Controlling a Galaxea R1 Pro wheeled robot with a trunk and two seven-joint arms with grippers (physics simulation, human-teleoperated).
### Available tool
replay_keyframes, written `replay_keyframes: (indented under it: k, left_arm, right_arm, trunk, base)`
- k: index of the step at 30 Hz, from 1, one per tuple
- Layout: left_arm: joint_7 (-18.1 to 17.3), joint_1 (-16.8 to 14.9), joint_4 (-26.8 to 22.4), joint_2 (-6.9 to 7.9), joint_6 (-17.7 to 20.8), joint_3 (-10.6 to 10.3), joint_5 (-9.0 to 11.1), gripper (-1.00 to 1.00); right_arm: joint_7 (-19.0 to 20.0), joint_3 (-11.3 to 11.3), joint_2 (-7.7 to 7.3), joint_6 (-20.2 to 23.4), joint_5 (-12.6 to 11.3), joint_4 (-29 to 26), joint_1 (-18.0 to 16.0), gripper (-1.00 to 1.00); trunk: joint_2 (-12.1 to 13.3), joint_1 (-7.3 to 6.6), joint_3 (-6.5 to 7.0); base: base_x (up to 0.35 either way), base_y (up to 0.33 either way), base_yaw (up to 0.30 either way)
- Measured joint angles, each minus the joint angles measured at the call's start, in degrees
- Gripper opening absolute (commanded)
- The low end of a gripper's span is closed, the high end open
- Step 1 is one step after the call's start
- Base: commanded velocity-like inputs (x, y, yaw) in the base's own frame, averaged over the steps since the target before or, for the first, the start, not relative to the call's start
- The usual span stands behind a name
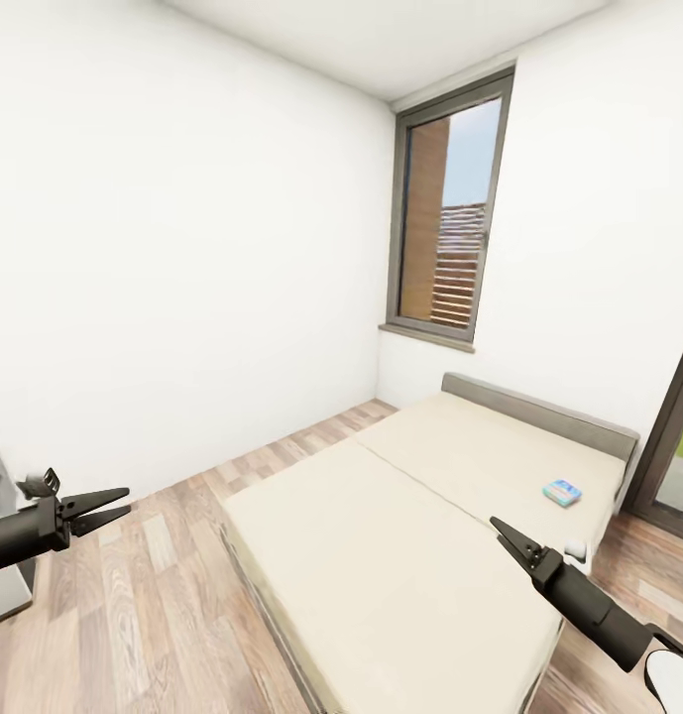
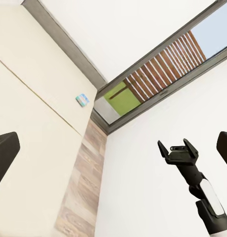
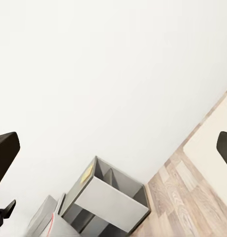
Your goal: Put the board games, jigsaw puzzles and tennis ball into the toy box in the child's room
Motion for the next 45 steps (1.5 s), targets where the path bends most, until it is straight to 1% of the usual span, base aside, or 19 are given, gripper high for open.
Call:
replay_keyframes:
  k: [22,29,33,37,45]
  left_arm:
    - [0.0,0.0,0.0,0.01,0.0,0.0,0.0,1.0]
    - [0.0,0.0,0.0,0.0,0.0,0.0,0.1,1.0]
    - [0.0,0.0,0.0,0.0,0.0,-0.1,0.1,1.0]
    - [0.0,0.0,0.0,0.0,0.0,0.0,0.1,1.0]
    - [-0.1,0.0,0.0,-0.01,0.0,0.0,0.0,1.0]
  right_arm:
    - [-0.1,0.1,0.0,0.0,0.0,0.0,0.0,1.0]
    - [-0.2,0.7,0.01,0.0,0.0,0.0,0.0,1.0]
    - [-1.0,1.5,0.01,0.0,0.1,-0.1,0.0,1.0]
    - [-1.9,1.8,0.0,0.0,0.1,-0.2,0.0,1.0]
    - [-2.3,1.9,0.0,0.0,0.0,-0.2,0.0,1.0]
  trunk:
    - [0.0,-0.01,1.61]
    - [0.0,-0.01,2.07]
    - [0.0,0.0,2.3]
    - [0.0,-0.01,2.48]
    - [0.0,-0.01,2.57]
  base:
    - [-0.011,0.013,0.208]
    - [-0.014,0.001,0.228]
    - [-0.083,-0.083,0.241]
    - [-0.046,-0.148,0.258]
    - [-0.006,-0.023,0.076]
